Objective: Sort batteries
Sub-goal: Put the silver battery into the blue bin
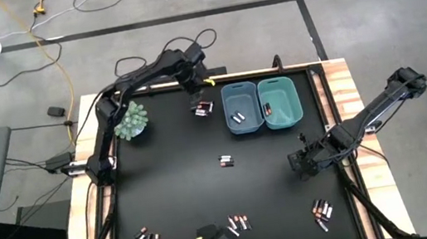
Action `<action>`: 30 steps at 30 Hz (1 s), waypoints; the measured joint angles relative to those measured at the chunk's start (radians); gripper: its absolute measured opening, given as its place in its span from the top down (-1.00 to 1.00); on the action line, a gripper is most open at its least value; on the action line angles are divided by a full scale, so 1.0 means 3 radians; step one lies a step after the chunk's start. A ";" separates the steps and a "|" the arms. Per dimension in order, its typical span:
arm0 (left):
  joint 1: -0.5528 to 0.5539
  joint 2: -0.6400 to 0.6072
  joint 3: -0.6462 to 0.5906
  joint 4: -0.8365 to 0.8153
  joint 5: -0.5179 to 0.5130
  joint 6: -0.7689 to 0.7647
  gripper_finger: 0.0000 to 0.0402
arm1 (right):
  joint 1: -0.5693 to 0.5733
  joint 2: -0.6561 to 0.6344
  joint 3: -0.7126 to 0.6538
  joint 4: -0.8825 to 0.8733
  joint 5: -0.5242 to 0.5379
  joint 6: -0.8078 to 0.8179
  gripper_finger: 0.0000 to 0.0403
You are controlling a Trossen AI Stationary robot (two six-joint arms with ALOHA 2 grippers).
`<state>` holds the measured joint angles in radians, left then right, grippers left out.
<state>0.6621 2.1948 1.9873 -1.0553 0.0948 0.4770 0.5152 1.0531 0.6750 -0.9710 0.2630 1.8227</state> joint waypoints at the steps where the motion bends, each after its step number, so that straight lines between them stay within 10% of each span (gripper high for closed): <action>1: -0.0039 0.0000 0.0094 -0.0045 -0.0001 -0.0005 0.79 | 0.0001 0.0000 0.0000 -0.0001 0.0000 -0.0005 0.19; 9: -0.0385 -0.0001 0.0726 -0.0050 0.0003 -0.0104 0.79 | 0.0000 0.0000 0.0000 0.0005 0.0000 -0.0040 0.19; 30: -0.0827 0.0436 0.0678 0.1005 0.0034 -0.0506 0.79 | 0.0001 -0.0001 0.0000 0.0050 0.0000 -0.0181 0.19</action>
<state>0.4141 2.3257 2.1906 -0.7536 0.1050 0.3251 0.5156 1.0527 0.6750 -0.9562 0.2630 1.7683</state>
